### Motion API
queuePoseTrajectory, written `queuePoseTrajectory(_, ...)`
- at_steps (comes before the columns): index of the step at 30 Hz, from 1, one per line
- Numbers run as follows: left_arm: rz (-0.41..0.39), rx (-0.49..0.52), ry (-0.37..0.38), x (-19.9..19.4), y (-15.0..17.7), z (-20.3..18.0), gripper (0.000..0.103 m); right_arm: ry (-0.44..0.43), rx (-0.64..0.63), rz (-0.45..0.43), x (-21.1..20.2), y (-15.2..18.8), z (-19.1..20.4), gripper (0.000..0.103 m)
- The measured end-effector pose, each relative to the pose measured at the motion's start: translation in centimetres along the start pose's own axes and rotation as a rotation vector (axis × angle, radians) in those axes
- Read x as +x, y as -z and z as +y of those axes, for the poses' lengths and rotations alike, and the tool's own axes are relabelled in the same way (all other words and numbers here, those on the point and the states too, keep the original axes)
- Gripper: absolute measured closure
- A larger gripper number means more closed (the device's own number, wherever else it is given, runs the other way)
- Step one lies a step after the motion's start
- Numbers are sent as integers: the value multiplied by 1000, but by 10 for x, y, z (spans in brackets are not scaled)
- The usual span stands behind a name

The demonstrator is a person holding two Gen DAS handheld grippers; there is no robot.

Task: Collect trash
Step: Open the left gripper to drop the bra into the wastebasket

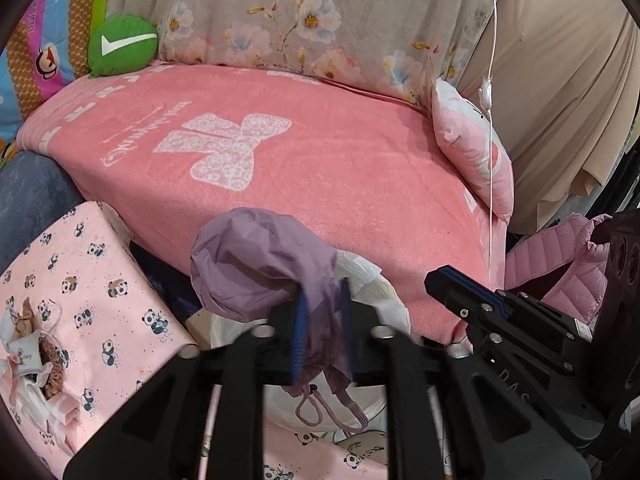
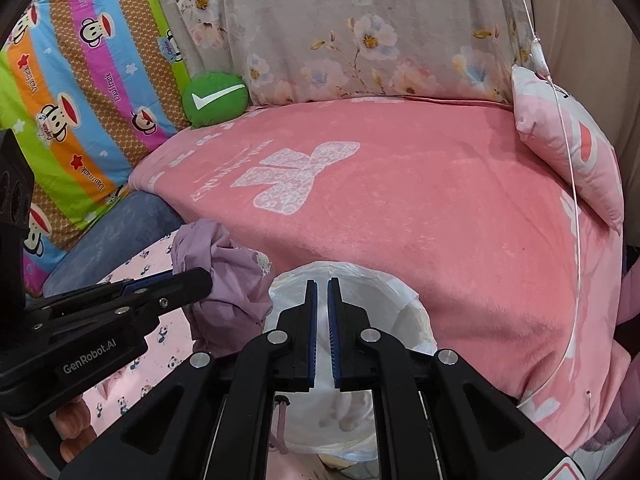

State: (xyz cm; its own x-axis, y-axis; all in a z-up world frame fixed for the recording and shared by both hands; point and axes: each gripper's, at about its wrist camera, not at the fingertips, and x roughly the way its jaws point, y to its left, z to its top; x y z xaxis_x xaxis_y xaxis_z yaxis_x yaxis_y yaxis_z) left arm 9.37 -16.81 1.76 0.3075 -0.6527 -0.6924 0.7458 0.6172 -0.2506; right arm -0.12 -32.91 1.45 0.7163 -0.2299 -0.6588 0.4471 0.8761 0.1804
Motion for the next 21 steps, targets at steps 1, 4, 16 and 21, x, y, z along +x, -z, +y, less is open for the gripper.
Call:
queuePoseTrajectory(1,-6,-7,-3,-1,0,0,55,1,2,-1,1,-1,-1,89)
queuePoseTrajectory(4,-60,-11,-28,-9,0,0,36,8,12,-14,-1,0,-1,75)
queuePoseTrajectory(16,-93,-8,-55,-24,-3,9,36,-6,-8,-50,-16,-4,9,68)
queuePoseTrajectory(21,-119,-41,-86,-40,0,25,36,-28,-25,-67,-25,-5,22,62)
